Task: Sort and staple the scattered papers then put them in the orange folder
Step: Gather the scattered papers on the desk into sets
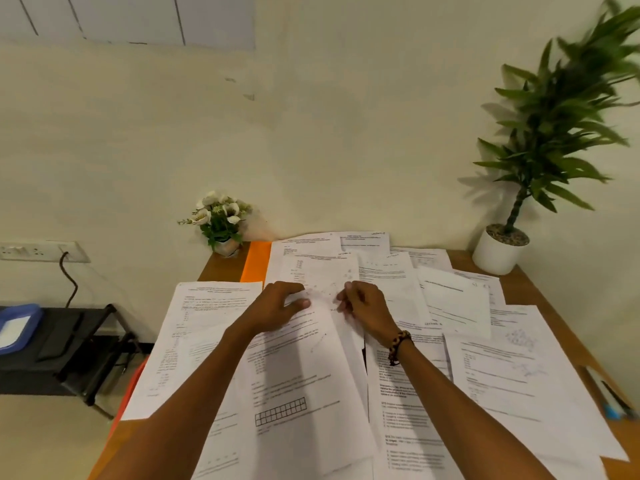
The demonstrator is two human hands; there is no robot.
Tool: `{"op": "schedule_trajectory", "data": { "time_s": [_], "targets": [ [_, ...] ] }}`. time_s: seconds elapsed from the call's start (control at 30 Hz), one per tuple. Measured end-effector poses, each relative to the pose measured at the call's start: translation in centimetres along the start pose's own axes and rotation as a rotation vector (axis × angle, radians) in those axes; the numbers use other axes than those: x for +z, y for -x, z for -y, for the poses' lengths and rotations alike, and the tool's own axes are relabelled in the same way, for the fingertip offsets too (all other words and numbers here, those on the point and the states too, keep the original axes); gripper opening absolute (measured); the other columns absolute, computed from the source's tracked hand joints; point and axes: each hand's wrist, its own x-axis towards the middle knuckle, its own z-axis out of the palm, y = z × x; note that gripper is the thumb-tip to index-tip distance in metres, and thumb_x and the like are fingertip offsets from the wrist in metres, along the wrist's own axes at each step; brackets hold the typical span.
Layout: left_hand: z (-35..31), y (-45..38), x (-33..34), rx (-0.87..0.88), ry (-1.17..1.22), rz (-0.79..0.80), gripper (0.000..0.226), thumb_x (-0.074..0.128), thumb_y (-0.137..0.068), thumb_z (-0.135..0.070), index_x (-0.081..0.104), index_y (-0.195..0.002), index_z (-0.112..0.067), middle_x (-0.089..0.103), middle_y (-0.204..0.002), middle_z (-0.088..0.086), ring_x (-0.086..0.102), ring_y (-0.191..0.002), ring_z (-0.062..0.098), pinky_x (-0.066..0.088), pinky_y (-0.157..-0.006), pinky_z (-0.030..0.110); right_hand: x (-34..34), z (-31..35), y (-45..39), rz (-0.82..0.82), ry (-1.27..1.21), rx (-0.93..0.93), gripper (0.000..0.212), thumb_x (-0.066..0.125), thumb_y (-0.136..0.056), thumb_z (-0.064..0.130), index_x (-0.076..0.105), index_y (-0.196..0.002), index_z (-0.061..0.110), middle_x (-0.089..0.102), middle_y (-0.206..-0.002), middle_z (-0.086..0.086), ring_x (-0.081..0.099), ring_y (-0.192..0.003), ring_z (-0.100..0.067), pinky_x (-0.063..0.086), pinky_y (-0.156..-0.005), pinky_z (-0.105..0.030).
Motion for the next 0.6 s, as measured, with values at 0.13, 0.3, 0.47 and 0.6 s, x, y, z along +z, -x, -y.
{"op": "schedule_trajectory", "data": {
  "time_s": [0.13,0.3,0.47,0.6],
  "targets": [
    [0.6,-0.1,1.1,-0.03,-0.026,0.105,0.052,0.064,-0.09,-0.059,0.066,-0.125,-0.021,0.065,-0.128,-0.003,0.06,-0.116,0.017,0.049,-0.097,0.033,-2.0,-1.7,-0.5,-0.107,0.228,-0.027,0.018,0.059,-0.093,-0.001,0.068,-0.089,0.013,0.071,-0.088,0.002,0.064,-0.08,-0.006,0.046,-0.071,-0.014],
    [0.9,-0.1,2.7,0.036,-0.036,0.17,0.049,0.069,-0.089,-0.05,0.061,-0.132,-0.026,0.06,-0.136,-0.009,0.055,-0.123,0.01,0.048,-0.106,0.035,-2.6,-2.6,-1.4,-0.102,0.205,0.081,0.02,0.056,-0.093,-0.005,0.062,-0.108,0.007,0.065,-0.104,-0.006,0.061,-0.096,-0.02,0.05,-0.084,-0.024],
    [1.4,-0.7,2.8,0.052,-0.004,0.136,0.029,0.07,-0.083,-0.054,0.06,-0.103,-0.037,0.056,-0.138,-0.015,0.053,-0.123,0.008,0.049,-0.103,0.036,-2.1,-2.8,-2.3,-0.008,0.233,0.155,0.025,0.066,-0.094,0.008,0.055,-0.117,0.006,0.067,-0.094,-0.012,0.06,-0.086,-0.018,0.04,-0.066,-0.012],
    [0.7,-2.5,1.9,0.022,0.059,0.13,0.024,0.07,-0.09,-0.045,0.063,-0.11,-0.034,0.052,-0.147,-0.015,0.05,-0.128,0.011,0.044,-0.105,0.033,-1.5,-2.2,-4.3,-0.104,0.254,0.142,0.018,0.065,-0.095,0.013,0.057,-0.111,0.007,0.067,-0.086,-0.008,0.064,-0.084,-0.022,0.052,-0.074,-0.027]
  ]
}}
